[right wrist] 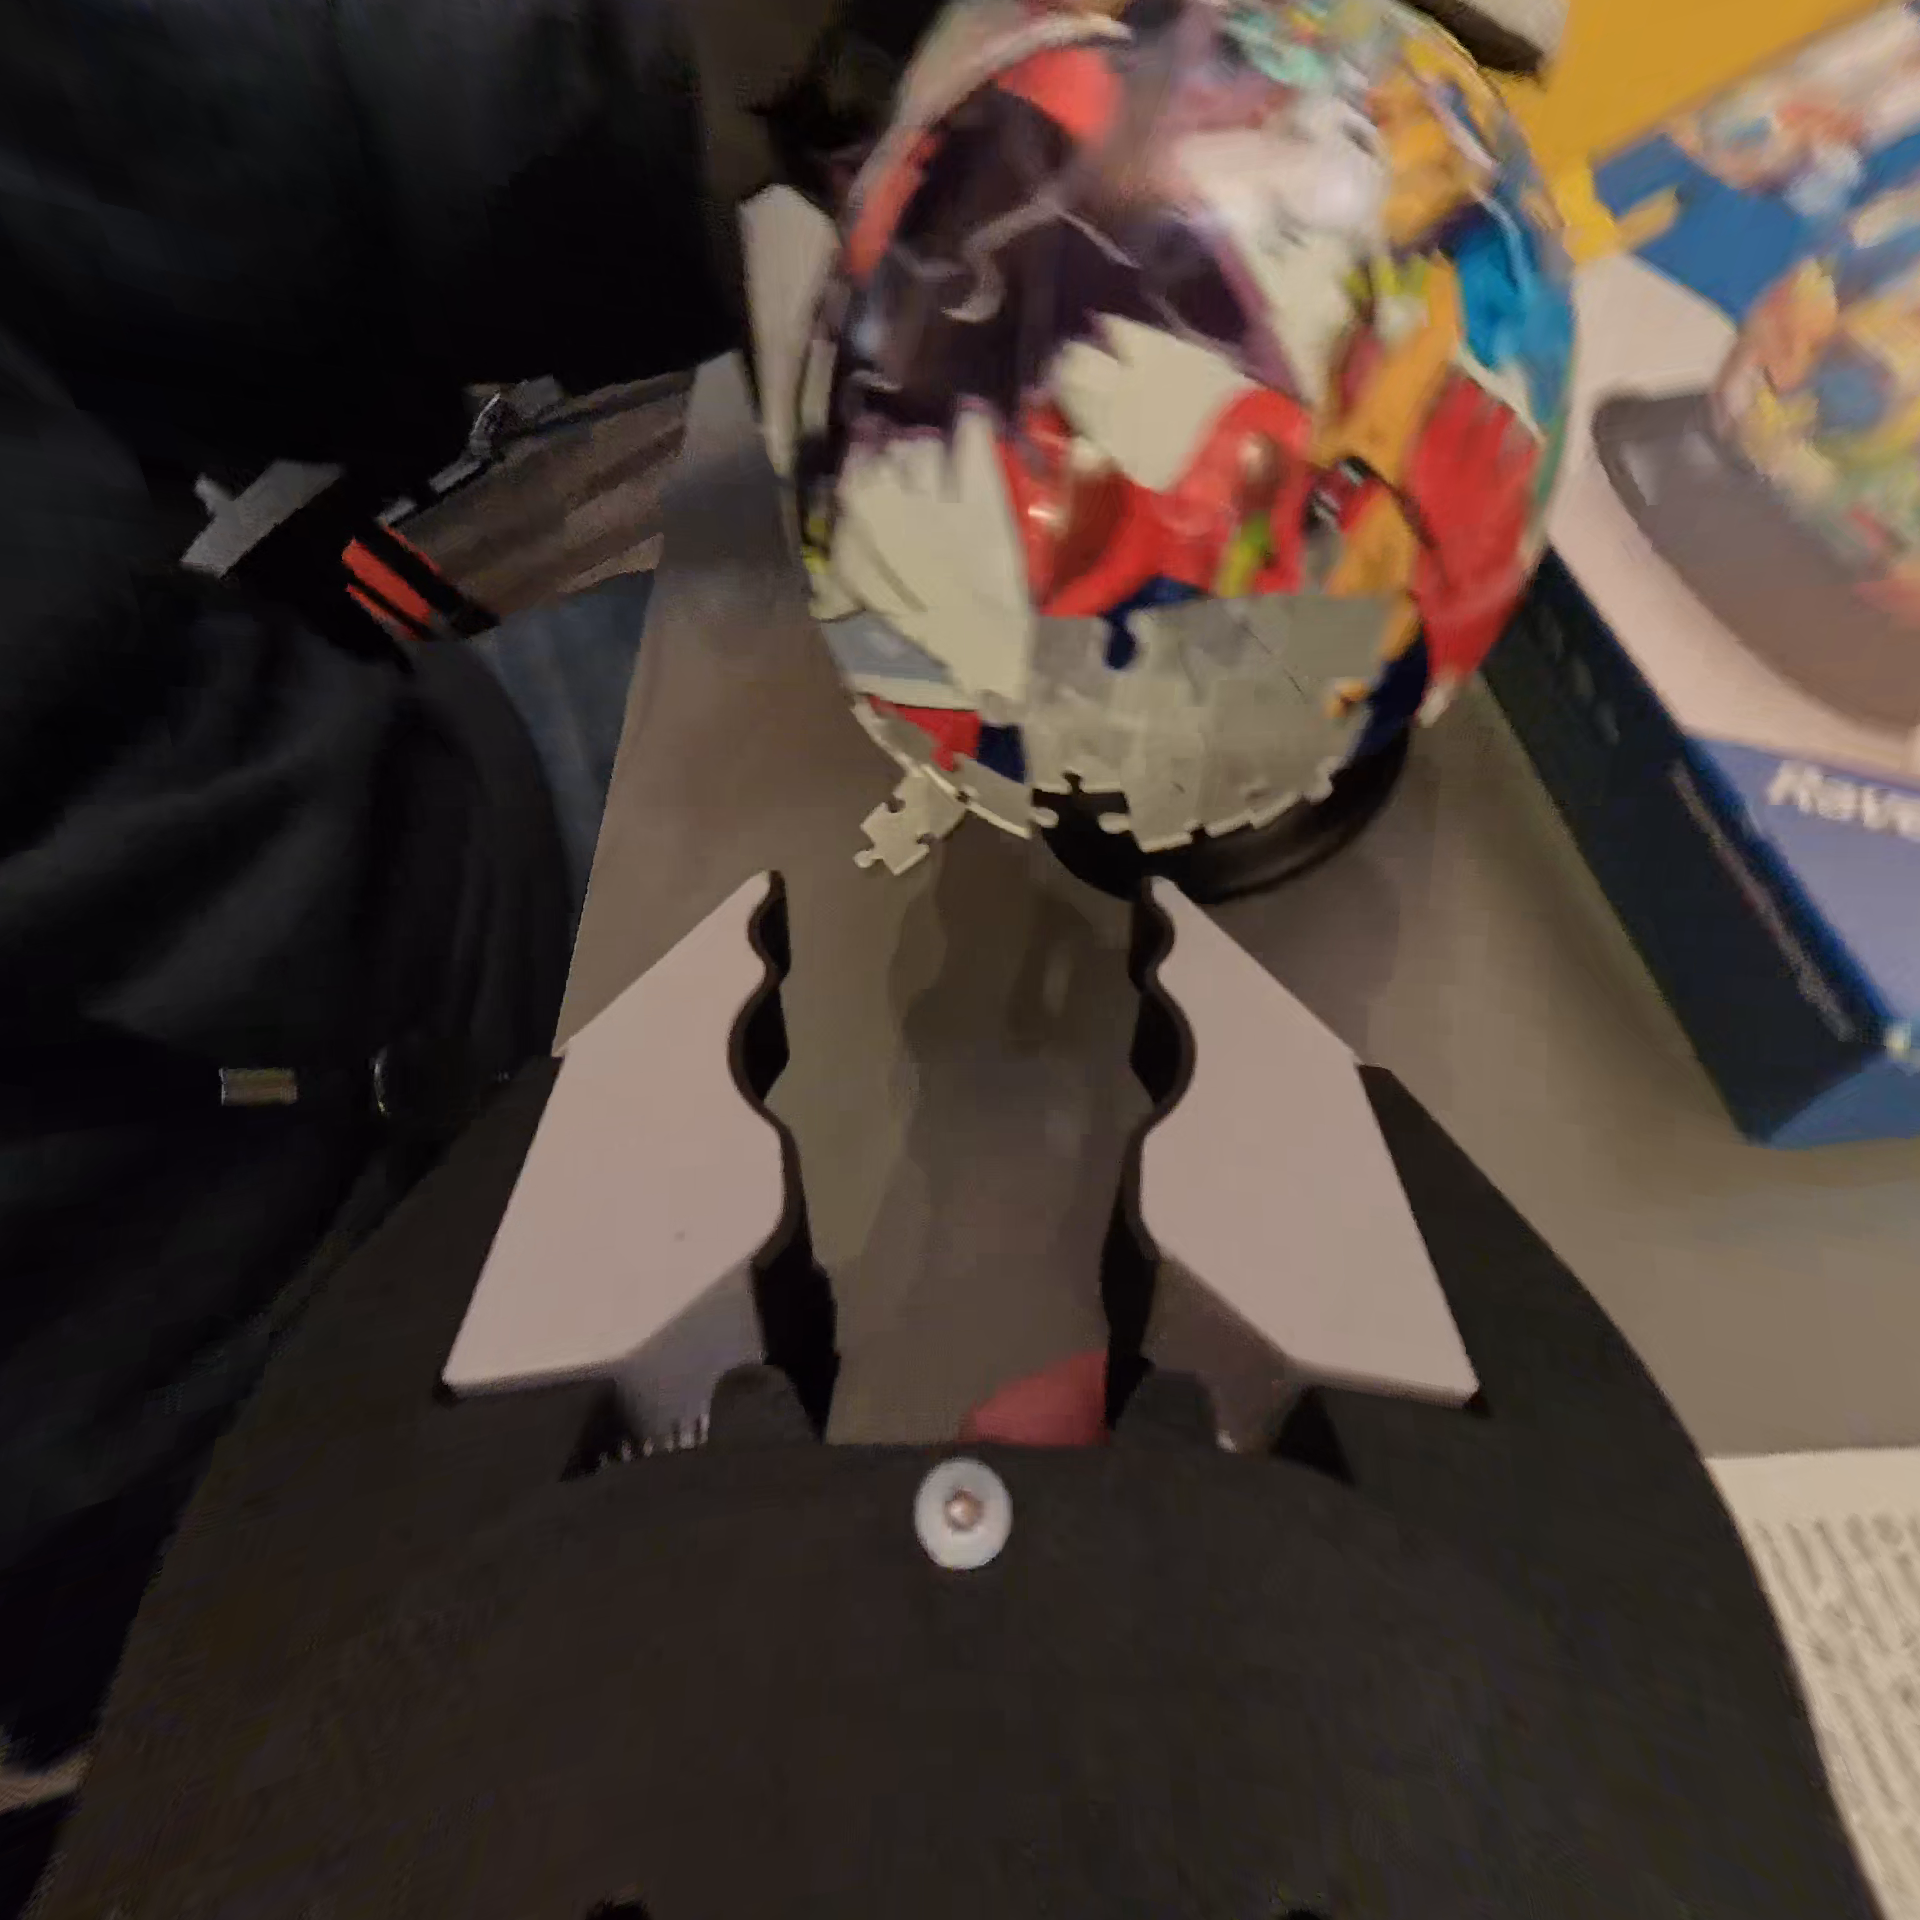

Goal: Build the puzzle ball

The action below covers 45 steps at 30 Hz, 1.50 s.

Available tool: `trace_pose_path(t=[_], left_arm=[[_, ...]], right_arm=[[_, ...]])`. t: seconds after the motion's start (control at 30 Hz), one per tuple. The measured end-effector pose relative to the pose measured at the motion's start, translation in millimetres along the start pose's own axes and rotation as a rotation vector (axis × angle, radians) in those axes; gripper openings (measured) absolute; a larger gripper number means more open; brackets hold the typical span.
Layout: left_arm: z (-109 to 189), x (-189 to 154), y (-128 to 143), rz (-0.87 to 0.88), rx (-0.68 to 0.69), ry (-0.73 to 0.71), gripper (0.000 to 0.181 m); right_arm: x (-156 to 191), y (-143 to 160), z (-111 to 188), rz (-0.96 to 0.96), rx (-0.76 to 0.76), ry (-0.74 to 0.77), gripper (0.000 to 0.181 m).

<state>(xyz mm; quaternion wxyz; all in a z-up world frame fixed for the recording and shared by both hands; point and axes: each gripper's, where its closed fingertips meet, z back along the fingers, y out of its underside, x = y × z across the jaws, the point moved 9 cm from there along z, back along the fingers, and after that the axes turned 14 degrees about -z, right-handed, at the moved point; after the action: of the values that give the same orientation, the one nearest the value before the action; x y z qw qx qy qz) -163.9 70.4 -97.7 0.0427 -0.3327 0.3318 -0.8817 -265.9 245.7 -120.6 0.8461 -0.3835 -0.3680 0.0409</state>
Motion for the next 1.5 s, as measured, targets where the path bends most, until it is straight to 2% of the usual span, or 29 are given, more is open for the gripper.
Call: trace_pose_path(t=[0.07,0.17,0.3,0.47,0.63,0.93,1.27,1.5], left_arm=[[0,0,0,0.005,-0.001,0.003,0.136],[0,1,0,0.003,0.01,0.009,0.137],[0,1,-1,0.0,0.026,0.016,0.136],[1,1,-1,0.006,0.027,0.019,0.136],[1,1,-1,0.002,0.031,0.026,0.136],[1,1,-1,-0.002,0.037,0.025,0.137],[1,1,-2,-0.004,0.039,0.038,0.136],[0,1,-4,-0.016,0.042,0.053,0.136]], right_arm=[[6,0,-2,0.145,0.005,-0.006,0.07],[5,1,-14,0.307,0.082,0.021,0.089],[0,-2,-28,0.403,0.132,-0.038,0.101],[-7,-5,-36,0.41,0.198,-0.072,0.106],[-7,-3,-45,0.42,0.29,-0.076,0.109],[-7,-4,-46,0.422,0.308,-0.084,0.109],[-9,-3,-47,0.441,0.308,-0.044,0.095],[-5,4,-46,0.516,0.317,-0.023,0.102]])
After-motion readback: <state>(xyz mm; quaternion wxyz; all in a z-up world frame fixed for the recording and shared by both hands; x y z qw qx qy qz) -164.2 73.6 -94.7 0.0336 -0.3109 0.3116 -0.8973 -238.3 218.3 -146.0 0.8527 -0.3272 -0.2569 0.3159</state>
